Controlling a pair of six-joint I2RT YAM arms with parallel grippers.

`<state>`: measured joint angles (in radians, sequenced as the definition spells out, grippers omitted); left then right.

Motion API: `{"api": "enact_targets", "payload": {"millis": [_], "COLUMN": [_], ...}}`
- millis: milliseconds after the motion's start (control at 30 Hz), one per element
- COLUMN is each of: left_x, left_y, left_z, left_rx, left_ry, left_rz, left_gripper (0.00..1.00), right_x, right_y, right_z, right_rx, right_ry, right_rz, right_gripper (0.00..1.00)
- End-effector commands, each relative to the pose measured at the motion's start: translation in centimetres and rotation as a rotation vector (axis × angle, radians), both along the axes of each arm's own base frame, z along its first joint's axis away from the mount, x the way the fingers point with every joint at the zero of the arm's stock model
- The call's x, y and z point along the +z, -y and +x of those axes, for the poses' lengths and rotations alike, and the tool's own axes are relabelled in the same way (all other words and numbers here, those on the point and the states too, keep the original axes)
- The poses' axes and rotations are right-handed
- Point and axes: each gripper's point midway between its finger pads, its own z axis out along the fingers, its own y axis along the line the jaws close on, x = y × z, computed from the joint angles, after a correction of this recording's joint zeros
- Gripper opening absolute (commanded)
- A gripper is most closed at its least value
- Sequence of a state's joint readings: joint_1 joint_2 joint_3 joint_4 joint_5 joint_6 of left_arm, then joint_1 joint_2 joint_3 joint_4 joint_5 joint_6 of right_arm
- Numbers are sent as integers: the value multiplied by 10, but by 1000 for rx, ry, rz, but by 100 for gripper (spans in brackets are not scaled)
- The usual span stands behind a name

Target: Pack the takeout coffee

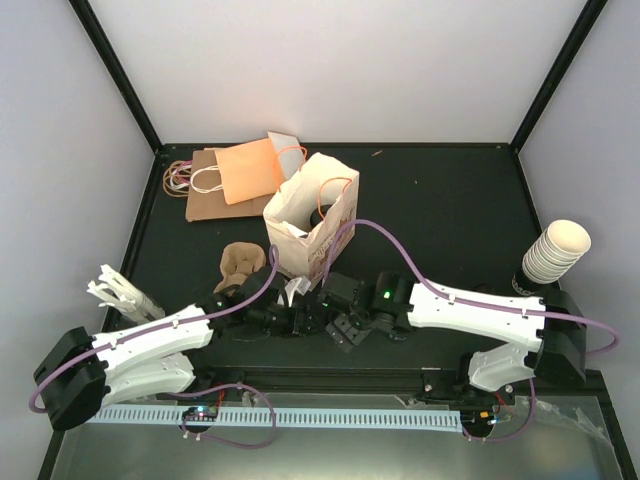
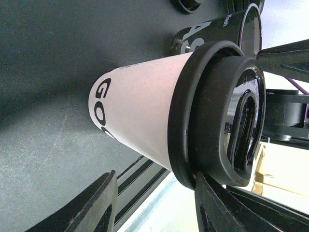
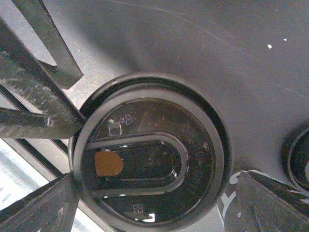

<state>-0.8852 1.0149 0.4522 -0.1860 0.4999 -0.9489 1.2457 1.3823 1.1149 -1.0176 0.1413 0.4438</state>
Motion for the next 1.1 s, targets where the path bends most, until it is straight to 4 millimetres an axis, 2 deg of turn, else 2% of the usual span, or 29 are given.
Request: {"api": "enact_targets", "payload": {"millis": [0,200,367,500,733,867,1067], "left_x": [-2,4,15,30,59,56,47], "left_y": [-3,2,10,14,15,13,11], "left_z": [3,3,3,5,9,9,12], "left_rx": [15,6,-6,-4,14,18,40], "left_ry": [3,11,19,46,90,91,76], "left_rz": [46,17,-25,-68,-123,-110,-80], "left_gripper": [46,46,50,56,60,58,49], "right_x": [5,4,6,9,15,15,12], "right_y": [-9,-8,-5,-1,4,2,-5], "right_z": [8,8,9,8,8,8,10], "right_rx": [-5,-4,-7,-9,-14,-11,-9], "right_ry": [18,16,22,29,36,36,30], "right_rz": [21,18,11,11,15,18,20], "right_gripper": [90,86,86,86,87,85,82]}}
